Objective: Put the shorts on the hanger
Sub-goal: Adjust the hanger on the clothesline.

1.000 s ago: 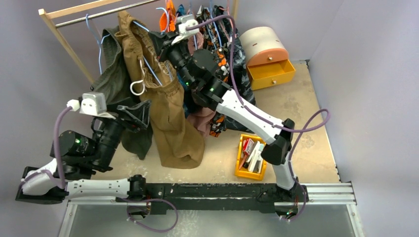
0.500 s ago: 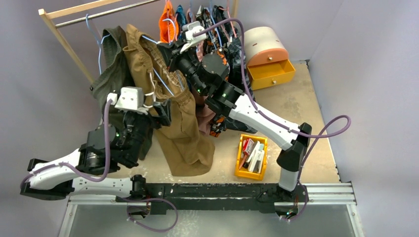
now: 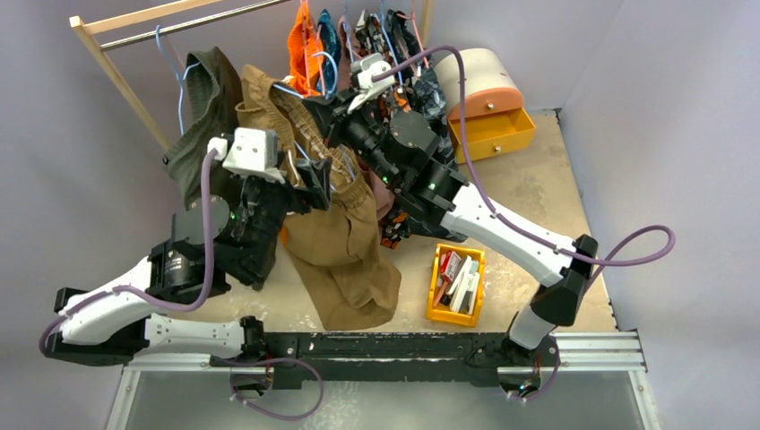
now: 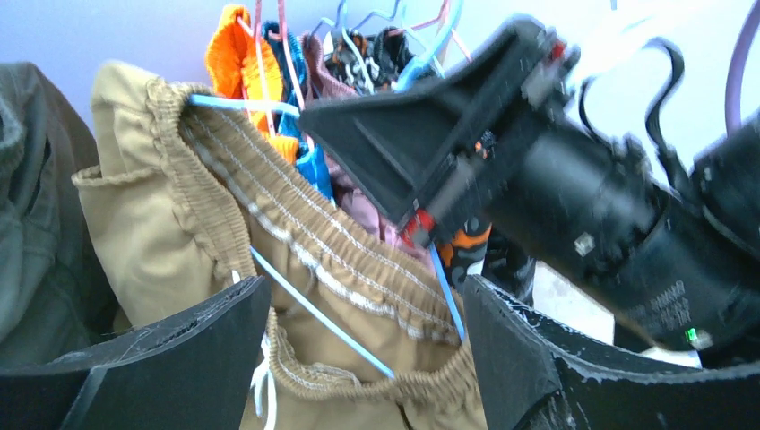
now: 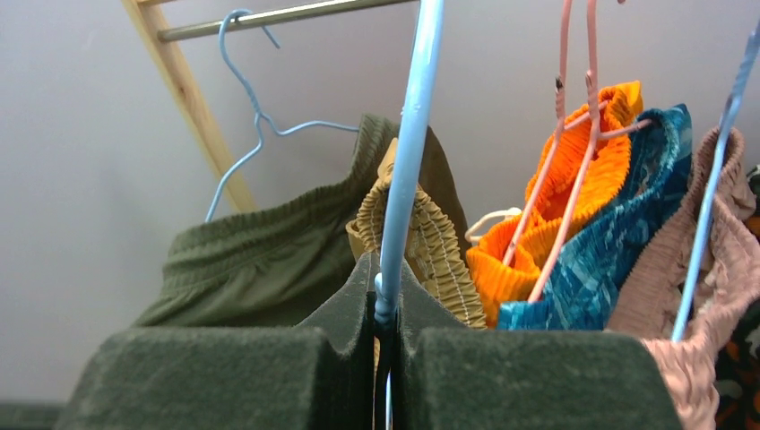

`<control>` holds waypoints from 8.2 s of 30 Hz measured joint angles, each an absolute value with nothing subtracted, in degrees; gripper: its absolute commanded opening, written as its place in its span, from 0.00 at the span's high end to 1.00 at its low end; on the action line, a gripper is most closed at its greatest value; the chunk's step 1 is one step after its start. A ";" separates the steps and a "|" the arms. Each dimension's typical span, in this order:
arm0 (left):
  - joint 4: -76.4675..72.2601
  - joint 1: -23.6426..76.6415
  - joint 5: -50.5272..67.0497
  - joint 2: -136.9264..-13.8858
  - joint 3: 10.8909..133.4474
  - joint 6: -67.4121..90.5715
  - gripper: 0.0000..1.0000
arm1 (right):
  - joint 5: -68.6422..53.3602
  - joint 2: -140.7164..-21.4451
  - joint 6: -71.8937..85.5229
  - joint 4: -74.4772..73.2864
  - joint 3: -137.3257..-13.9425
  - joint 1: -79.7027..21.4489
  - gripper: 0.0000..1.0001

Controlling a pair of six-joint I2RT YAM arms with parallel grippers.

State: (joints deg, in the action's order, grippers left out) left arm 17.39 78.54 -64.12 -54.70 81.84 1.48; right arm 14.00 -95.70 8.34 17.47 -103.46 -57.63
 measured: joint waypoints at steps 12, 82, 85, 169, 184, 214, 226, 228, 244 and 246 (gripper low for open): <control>21.50 61.80 -44.21 -57.89 82.13 12.10 0.24 | 19.75 -88.64 3.66 14.94 -93.91 -56.77 1.00; 8.01 61.52 -30.09 -53.21 64.79 28.12 1.00 | 23.92 -85.45 22.26 0.54 -98.72 -58.24 0.45; 9.13 61.52 -29.89 -52.23 64.79 28.25 1.00 | 21.10 -83.40 20.95 0.27 -97.56 -58.24 0.39; 27.83 61.52 -42.15 -50.02 80.90 16.27 0.24 | 31.03 -92.71 44.53 -25.50 -122.10 -58.89 1.00; 24.82 61.52 -46.15 -55.29 81.25 10.70 0.21 | 36.51 -98.65 51.48 -34.63 -132.09 -59.33 1.00; 18.52 66.52 -61.45 -66.19 81.65 -12.10 0.80 | 35.27 -99.18 54.00 -35.42 -132.64 -60.05 1.00; 13.37 66.46 -64.62 -64.42 78.32 -14.15 1.00 | 32.84 -99.13 53.78 -32.99 -130.69 -60.12 0.97; 12.73 66.41 -65.04 -63.33 76.86 -14.13 1.00 | 31.81 -98.67 53.52 -30.98 -128.62 -60.12 0.84; 10.17 66.54 -66.19 -55.96 72.20 -13.23 1.00 | 24.34 -85.17 48.45 -15.16 -111.46 -60.34 0.02; 10.15 66.57 -66.35 -55.22 71.81 -12.62 1.00 | 23.75 -82.54 47.22 -13.04 -108.71 -60.34 0.01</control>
